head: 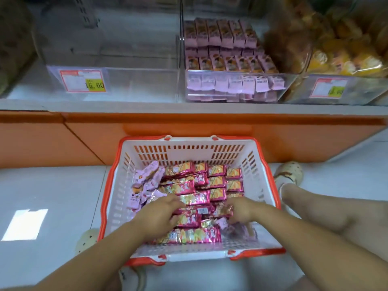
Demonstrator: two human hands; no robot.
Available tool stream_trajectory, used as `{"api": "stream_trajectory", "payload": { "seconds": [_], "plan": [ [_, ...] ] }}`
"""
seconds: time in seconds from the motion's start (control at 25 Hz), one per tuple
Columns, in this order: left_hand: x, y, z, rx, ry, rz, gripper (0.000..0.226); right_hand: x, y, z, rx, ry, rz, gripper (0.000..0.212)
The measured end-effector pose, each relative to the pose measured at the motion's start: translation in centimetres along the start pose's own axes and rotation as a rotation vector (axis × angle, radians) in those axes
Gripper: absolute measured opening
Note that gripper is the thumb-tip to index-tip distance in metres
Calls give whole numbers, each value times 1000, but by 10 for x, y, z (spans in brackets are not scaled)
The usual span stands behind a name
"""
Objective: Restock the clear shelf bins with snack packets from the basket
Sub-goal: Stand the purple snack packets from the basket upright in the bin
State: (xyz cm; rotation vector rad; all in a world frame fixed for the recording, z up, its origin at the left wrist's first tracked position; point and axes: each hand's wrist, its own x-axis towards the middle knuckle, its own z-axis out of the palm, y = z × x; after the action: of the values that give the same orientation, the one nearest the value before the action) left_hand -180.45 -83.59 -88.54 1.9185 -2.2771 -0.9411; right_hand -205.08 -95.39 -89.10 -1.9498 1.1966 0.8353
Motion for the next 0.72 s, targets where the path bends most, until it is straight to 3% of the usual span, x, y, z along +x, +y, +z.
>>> {"api": "stream_trajectory", "payload": {
  "seconds": [0.12, 0.24, 0.32, 0.44, 0.56, 0.72],
  "plan": [
    [-2, -6, 8, -22, -48, -59, 39, 12, -3, 19, -77, -67, -29, 63],
    [1, -7, 11, -68, -42, -66, 37, 13, -10, 31, -240, 5, -51, 47],
    [5, -5, 12, -100, -58, -71, 38, 11, -10, 22, -185, 26, -40, 38],
    [10, 0, 10, -144, -69, -90, 43, 0, -5, -11, -12, 91, -75, 12],
    [14, 8, 3, -236, -75, -97, 53, -21, -11, -43, 307, 191, -146, 17],
    [17, 29, -10, -595, -115, -115, 65, -41, -32, -55, 854, 124, -263, 13]
  ]
}}
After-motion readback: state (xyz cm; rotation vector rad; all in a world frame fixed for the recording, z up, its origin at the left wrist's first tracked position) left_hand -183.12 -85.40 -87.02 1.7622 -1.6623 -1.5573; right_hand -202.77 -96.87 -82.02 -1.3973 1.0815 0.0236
